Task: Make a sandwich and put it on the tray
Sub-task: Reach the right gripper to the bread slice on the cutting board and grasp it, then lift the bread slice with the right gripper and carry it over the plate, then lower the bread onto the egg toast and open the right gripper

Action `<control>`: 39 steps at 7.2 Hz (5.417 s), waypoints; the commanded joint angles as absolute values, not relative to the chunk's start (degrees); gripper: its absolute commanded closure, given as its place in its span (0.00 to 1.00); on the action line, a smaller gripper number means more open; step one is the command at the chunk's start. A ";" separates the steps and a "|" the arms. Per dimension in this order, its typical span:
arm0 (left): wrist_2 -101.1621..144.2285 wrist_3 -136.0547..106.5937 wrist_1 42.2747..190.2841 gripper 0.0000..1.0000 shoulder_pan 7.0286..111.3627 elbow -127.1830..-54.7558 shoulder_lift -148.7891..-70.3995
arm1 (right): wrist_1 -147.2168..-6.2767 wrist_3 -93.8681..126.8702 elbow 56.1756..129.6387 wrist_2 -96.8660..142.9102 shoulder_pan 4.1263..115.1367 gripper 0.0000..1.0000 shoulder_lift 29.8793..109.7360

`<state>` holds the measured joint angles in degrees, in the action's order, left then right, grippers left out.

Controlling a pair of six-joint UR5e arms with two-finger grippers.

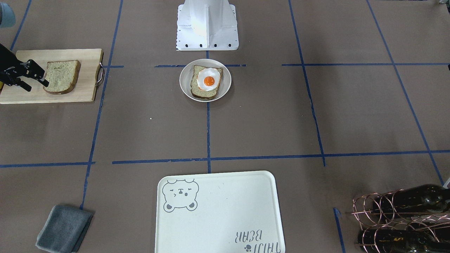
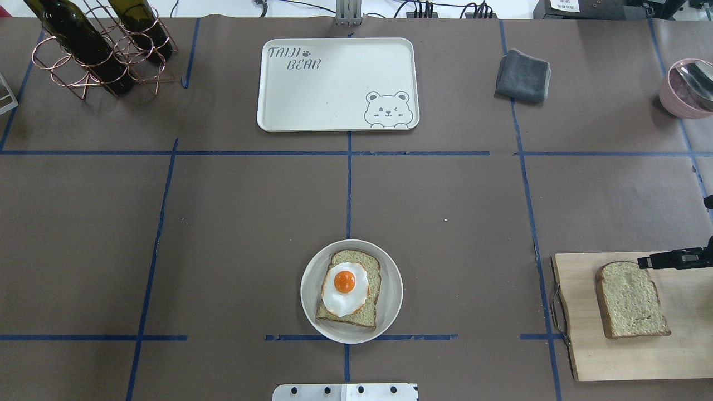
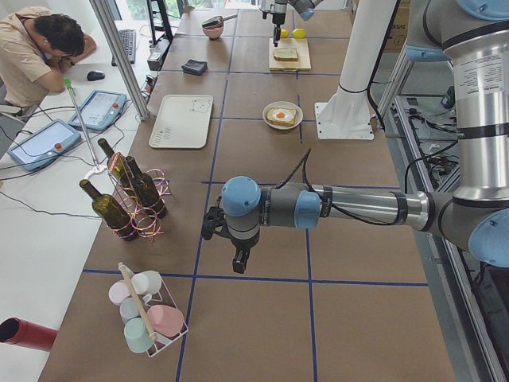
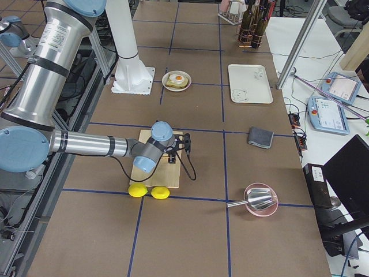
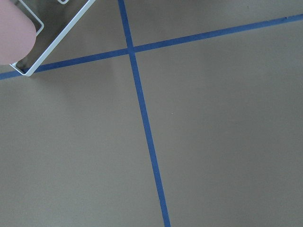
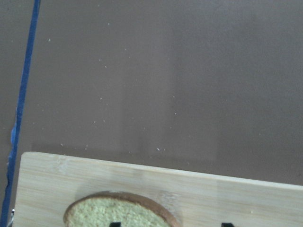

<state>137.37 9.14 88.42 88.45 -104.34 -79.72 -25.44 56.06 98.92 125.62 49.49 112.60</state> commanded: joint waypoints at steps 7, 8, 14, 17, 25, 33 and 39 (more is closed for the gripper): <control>137.55 9.14 88.42 0.00 88.42 -103.71 -79.72 | -24.52 56.07 98.96 125.60 44.21 0.57 113.99; 137.55 9.14 88.33 0.00 88.33 -103.71 -79.72 | -24.52 56.07 98.96 125.60 44.21 0.75 113.99; 137.55 9.14 88.33 0.00 88.33 -103.71 -79.72 | -19.02 55.37 99.58 128.58 44.56 1.00 113.99; 137.46 9.14 88.33 0.00 88.33 -102.49 -79.72 | -18.28 56.51 102.21 130.34 44.91 1.00 107.17; 137.46 9.14 88.33 0.00 88.33 -102.22 -79.98 | -33.53 80.15 102.22 112.29 28.78 1.00 71.93; 137.55 9.14 88.33 0.00 88.33 -101.95 -79.98 | -38.06 84.29 100.29 104.77 20.92 1.00 71.45; 137.55 9.14 88.33 0.00 88.33 -101.95 -79.98 | -38.32 83.76 100.46 104.68 20.74 0.00 72.77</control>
<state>137.54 9.14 88.33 88.33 -101.95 -79.98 -38.15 84.04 100.42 104.67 20.66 72.46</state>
